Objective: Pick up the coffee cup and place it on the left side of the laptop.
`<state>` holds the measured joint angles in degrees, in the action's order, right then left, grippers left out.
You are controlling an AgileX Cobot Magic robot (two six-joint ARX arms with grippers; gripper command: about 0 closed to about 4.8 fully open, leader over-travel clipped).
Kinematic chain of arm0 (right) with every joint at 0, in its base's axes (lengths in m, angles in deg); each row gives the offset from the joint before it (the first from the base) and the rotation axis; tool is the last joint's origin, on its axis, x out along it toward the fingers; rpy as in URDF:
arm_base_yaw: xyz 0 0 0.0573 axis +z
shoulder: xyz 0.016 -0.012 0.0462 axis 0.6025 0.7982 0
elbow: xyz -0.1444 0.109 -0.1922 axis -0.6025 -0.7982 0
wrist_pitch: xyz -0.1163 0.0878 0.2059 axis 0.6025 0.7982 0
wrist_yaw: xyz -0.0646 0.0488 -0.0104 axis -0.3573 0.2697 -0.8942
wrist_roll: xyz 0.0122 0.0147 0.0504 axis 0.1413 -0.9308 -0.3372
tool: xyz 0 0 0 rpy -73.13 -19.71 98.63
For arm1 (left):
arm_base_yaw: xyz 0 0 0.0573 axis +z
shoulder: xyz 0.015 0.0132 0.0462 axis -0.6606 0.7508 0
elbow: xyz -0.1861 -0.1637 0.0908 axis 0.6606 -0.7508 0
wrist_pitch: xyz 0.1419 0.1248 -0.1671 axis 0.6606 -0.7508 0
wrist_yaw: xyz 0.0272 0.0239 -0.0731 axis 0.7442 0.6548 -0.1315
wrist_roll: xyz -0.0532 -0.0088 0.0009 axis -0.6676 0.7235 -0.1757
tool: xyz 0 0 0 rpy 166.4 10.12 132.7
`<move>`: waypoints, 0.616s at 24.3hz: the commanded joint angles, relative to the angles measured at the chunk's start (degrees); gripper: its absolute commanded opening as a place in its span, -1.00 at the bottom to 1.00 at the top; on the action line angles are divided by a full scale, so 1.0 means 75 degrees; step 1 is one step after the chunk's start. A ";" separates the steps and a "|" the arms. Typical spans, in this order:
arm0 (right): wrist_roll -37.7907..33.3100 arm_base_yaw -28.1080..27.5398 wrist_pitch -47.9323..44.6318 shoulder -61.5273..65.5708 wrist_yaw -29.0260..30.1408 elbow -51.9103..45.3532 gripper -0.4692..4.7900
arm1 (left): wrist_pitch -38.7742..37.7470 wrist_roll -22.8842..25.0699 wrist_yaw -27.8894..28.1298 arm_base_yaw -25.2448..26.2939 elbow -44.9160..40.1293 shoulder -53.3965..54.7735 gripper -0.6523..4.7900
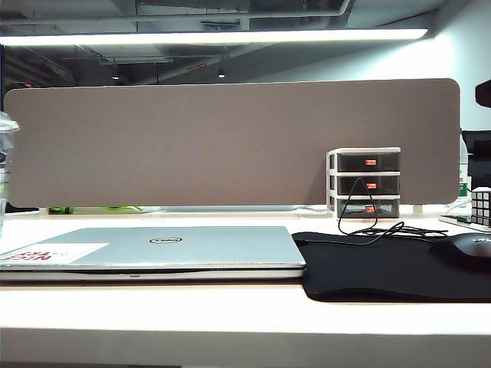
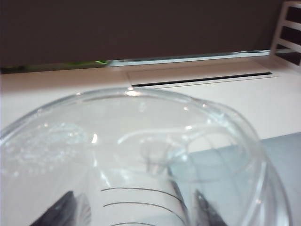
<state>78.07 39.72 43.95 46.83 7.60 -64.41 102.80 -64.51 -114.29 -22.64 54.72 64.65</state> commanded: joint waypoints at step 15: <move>-0.0020 0.0006 -0.0052 -0.0009 0.0067 -0.0050 -0.83 | 0.0679 0.0041 0.0831 0.0006 -0.0079 0.0551 0.38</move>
<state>78.07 39.72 43.97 46.81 7.62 -64.41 104.62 -64.45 -108.04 -22.69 54.08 68.35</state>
